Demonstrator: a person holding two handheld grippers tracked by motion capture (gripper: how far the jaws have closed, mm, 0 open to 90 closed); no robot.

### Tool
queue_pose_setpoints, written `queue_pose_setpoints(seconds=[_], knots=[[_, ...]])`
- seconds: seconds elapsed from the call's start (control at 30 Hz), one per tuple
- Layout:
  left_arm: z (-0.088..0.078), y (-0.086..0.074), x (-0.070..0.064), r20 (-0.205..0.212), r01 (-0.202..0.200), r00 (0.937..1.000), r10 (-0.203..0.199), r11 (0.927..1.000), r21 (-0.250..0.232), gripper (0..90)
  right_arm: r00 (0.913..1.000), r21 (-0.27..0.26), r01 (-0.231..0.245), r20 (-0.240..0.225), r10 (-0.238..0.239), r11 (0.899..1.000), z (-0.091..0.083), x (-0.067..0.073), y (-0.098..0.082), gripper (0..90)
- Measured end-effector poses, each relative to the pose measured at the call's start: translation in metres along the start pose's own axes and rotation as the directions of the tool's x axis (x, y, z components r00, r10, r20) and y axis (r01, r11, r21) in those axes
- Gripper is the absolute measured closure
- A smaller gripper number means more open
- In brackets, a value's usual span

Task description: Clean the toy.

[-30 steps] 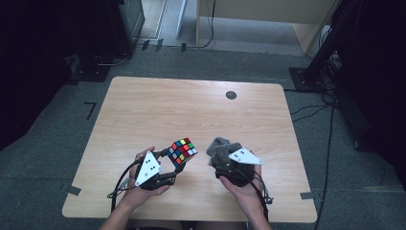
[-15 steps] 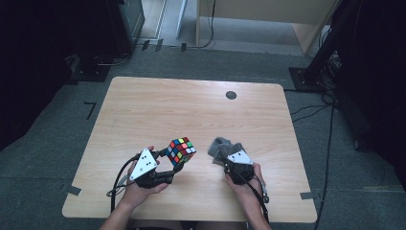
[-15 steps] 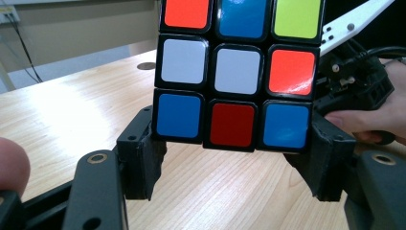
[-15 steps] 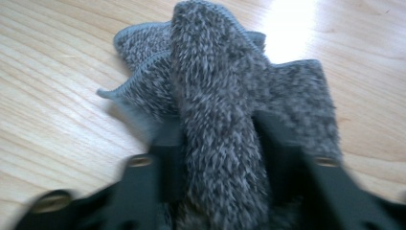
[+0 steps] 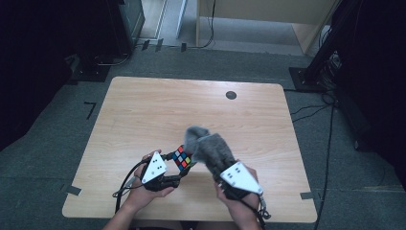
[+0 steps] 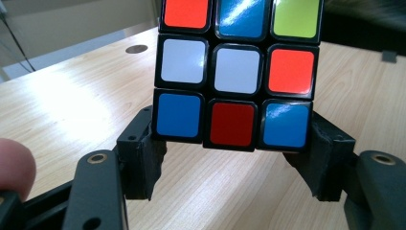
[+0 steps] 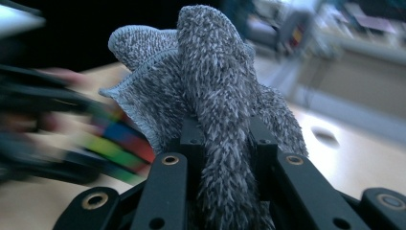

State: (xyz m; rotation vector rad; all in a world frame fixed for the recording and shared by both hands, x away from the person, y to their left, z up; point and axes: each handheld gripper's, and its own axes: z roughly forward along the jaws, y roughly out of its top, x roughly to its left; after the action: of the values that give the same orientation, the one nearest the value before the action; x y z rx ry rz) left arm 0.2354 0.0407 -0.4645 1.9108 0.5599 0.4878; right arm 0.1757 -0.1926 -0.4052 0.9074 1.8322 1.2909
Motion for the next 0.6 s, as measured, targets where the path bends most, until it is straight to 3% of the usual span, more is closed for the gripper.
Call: queue_pose_setpoints(seconds=[0.03, 0.1, 0.2, 0.3, 0.4, 0.5, 0.6], knots=[[0.001, 0.001, -0.002, -0.01, -0.019, 0.9998, 0.019, 0.9998, 0.007, 34.0, 0.9978, 0.007, 0.059, -0.032, -0.058, 0.998, 0.0, 0.015, 0.005, 74.5], [0.001, 0.003, -0.008, -0.02, -0.048, 0.9986, 0.048, 0.9987, 0.019, 34.1, 0.99, 0.039, 0.13, -0.061, -0.127, 0.991, 0.003, 0.033, 0.006, 73.8], [0.003, 0.001, -0.009, -0.038, -0.058, 0.9975, 0.06, 0.9972, 0.048, 34.1, 0.9787, 0.085, 0.204, -0.044, -0.201, 0.975, 0.008, 0.052, 0.0, 73.2], [0.003, 0.002, -0.009, -0.048, -0.053, 0.9973, 0.055, 0.9977, 0.043, 34.1, 0.9803, 0.093, 0.192, -0.067, -0.186, 0.977, 0.007, 0.056, 0.0, 73.3], [0.003, 0.005, -0.011, -0.056, -0.066, 0.996, 0.069, 0.9965, 0.051, 34.1, 0.9716, 0.11, 0.232, -0.072, -0.225, 0.966, 0.008, 0.061, 0.0, 73.0], [0.003, 0.004, -0.011, -0.05, -0.069, 0.9961, 0.072, 0.9964, 0.049, 34.3, 0.9573, 0.139, 0.289, -0.057, -0.283, 0.947, 0.011, 0.063, -0.002, 72.3], [0.001, 0.005, -0.011, -0.037, -0.07, 0.9968, 0.071, 0.9972, 0.028, 34.6, 0.961, 0.146, 0.277, -0.045, -0.273, 0.95, 0.012, 0.054, -0.002, 71.8]])
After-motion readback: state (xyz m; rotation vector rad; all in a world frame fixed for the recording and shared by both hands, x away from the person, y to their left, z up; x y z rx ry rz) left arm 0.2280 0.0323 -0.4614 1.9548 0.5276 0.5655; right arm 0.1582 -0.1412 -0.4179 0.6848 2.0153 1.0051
